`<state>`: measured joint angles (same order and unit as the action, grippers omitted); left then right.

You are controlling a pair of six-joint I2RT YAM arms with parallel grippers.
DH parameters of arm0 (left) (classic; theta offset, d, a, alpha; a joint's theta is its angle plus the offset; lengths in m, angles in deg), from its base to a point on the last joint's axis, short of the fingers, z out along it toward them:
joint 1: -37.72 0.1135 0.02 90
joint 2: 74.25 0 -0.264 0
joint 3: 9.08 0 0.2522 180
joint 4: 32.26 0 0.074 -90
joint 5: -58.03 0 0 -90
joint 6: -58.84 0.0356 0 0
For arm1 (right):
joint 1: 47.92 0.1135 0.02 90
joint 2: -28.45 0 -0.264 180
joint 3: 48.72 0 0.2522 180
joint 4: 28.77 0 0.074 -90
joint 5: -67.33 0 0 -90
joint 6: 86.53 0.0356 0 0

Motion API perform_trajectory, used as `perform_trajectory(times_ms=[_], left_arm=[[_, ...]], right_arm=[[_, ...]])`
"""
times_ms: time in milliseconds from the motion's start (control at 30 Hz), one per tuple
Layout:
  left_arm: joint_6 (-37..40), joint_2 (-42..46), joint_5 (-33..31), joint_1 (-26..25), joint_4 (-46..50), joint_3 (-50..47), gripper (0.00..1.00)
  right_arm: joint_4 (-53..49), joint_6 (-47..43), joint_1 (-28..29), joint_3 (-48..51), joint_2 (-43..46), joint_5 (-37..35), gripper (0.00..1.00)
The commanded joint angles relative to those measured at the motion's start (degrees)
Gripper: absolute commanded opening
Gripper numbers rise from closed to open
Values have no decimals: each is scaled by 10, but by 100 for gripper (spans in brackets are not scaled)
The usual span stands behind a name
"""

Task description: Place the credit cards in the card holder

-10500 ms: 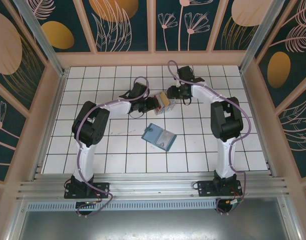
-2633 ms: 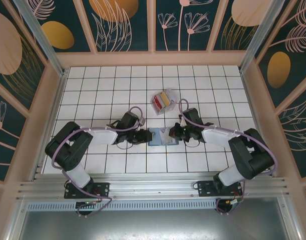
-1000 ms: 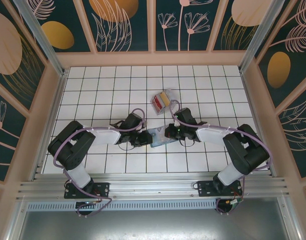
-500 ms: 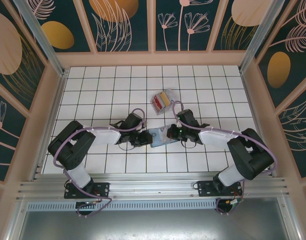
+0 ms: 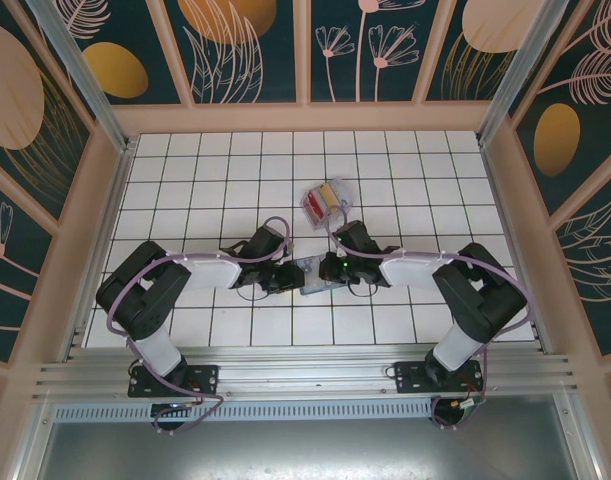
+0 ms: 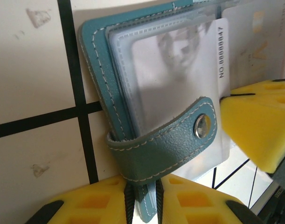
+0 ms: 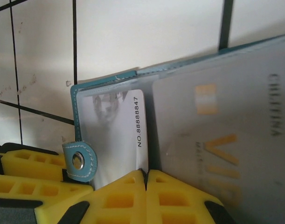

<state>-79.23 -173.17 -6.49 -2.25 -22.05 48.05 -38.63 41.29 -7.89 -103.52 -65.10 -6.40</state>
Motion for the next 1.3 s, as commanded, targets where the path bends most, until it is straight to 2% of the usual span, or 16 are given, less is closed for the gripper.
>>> perform_trajectory(times_ms=[0,100,233,333,467,633,767,867,1067,1267], left_arm=[[14,-35,-29,-5,-12,5,24],[15,-35,-31,-5,-12,6,24],[18,-36,-31,-5,-9,8,24],[21,-34,-34,-5,-1,11,24],[28,-28,-45,-5,11,13,23],[31,-18,-57,-5,19,17,24],[29,4,-70,-5,15,19,28],[31,24,-81,-5,18,21,30],[20,-1,-62,-5,-2,17,29],[10,-7,-56,-5,-19,7,29]], right_arm=[[-46,-15,25,-16,-22,-12,2],[-56,-17,32,-22,-22,-21,4],[-74,-21,31,-29,-6,-34,11],[-108,-30,26,-43,21,-54,21],[-153,-44,0,-56,75,-71,30],[-180,-58,-58,-39,134,-67,34],[-155,-63,-132,17,146,-18,38],[-122,-59,-165,53,140,26,40],[-53,-43,-166,76,81,100,44],[50,-5,-166,101,65,179,44]])
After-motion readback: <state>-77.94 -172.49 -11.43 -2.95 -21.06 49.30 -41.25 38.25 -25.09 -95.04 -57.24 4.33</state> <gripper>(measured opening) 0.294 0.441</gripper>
